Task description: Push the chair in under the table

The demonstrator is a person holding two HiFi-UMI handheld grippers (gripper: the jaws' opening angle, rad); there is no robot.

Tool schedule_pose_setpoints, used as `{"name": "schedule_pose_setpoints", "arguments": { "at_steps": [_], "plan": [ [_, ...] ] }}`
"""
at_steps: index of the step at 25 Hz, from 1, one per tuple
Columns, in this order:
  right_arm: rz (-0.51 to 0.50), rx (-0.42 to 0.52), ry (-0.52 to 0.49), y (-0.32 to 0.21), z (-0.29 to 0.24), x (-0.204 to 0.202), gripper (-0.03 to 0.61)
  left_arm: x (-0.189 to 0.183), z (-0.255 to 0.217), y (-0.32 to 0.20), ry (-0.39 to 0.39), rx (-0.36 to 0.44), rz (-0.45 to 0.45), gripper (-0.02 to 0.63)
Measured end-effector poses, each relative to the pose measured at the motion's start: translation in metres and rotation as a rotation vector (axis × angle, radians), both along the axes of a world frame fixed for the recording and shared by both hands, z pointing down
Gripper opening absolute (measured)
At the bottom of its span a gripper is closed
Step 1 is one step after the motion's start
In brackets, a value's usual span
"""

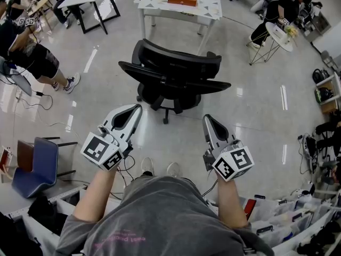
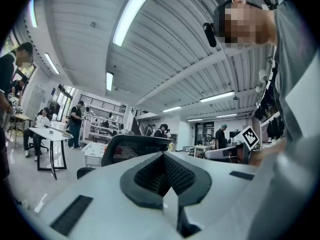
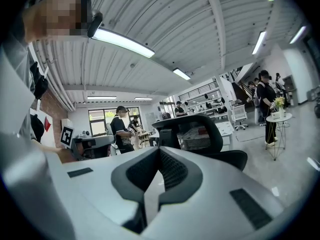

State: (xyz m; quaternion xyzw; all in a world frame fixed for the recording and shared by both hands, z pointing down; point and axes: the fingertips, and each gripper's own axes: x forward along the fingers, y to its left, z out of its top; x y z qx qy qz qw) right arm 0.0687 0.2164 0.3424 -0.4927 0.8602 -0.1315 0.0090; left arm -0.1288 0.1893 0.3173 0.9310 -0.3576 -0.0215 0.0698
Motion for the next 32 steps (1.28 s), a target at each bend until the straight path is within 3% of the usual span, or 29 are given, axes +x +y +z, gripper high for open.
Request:
{"name": "schedule_pose_setpoints", "arguments": {
  "at_steps": [14, 25, 32],
  "plan": [
    [0.025, 0.009, 0.005, -0.0016, -0.0018, 0.0067, 0.000, 0.0020, 0.0005, -0.0018, -0.022, 0.006, -0.007, 0.006],
    [0.029, 0.007, 0.003, -0.0034, -0.0027, 0.0091, 0.005, 0.0034, 0.0015, -0.0036, -0.035, 0.005, -0.009, 0.058],
    [0.009, -0.002, -0.002, -0.0046, 0.0000, 0.0083, 0.063, 0.0064, 0.0043, -0.0062, -0.039, 0.002, -0.008, 0.078]
  ]
}}
